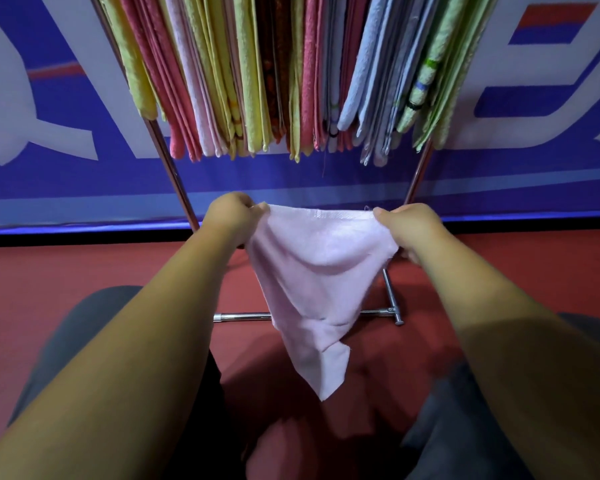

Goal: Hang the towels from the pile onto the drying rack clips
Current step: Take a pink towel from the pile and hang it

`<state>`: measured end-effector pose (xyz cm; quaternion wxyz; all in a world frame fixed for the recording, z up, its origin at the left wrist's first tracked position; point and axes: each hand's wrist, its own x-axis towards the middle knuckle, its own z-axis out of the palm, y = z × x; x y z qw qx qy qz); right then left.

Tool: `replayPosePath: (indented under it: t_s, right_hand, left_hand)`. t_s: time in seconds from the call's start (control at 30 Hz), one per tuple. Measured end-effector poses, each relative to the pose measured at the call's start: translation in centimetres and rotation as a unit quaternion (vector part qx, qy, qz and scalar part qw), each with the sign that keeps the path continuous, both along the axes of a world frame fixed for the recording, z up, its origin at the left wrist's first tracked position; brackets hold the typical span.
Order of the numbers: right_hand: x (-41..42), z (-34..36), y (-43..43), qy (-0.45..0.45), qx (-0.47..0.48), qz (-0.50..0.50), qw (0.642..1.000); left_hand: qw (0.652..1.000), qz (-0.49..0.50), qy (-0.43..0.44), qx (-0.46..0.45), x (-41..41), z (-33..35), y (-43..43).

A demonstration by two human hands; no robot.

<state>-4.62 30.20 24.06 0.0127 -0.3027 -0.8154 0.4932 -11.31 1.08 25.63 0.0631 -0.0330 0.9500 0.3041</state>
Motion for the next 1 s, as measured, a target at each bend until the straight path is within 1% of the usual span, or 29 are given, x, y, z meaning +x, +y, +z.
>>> replayPosePath:
  t_s: [0.07,0.13,0.23,0.33,0.4,0.5,0.6,0.67,0.8,1.0]
  right_hand:
    - [0.5,0.5,-1.2,-0.021,-0.107,0.021,0.994]
    - [0.7,0.9,-2.5,-0.033,-0.181,0.05,0.982]
    - [0.9,0.9,-4.1,-0.026,-0.206,0.089,0.974]
    - [0.6,0.3,-5.4,-0.011,-0.229,0.104,0.968]
    - [0.4,0.0,-6.3,-0.014,-0.221,0.108,0.969]
    - [-0.1,-0.2,-7.3,-0.034,-0.166,0.1,0.981]
    - [-0.8,-0.6,-7.5,-0.048,-0.075,0.13,0.987]
    - [-1.1,-0.7,-7.5,-0.054,-0.052,0.136,0.988]
    - [-1.3,-0.7,-7.6,-0.068,-0.052,0.135,0.987]
    - [-1.2,-0.5,-7.6,-0.08,-0.09,0.128,0.984]
  left_hand:
    - [0.999,0.003,-0.019,0.031,0.2,0.0,0.5]
    - [0.995,0.014,-0.044,0.089,0.5,-0.2,1.0]
    - [0.978,0.021,-0.094,0.187,1.2,-0.6,2.0]
    - [0.969,-0.023,-0.127,0.211,2.2,-0.3,3.7]
    - [0.964,-0.06,-0.15,0.212,2.7,-0.1,4.7]
    - [0.955,-0.103,-0.182,0.209,3.0,-0.5,5.6]
    - [0.96,-0.129,-0.172,0.177,3.0,-1.0,6.0]
    - [0.966,-0.139,-0.156,0.153,2.8,-1.2,6.0]
    - [0.972,-0.147,-0.131,0.131,2.4,-1.4,5.8]
    - [0.972,-0.168,-0.128,0.099,2.4,-1.4,5.9]
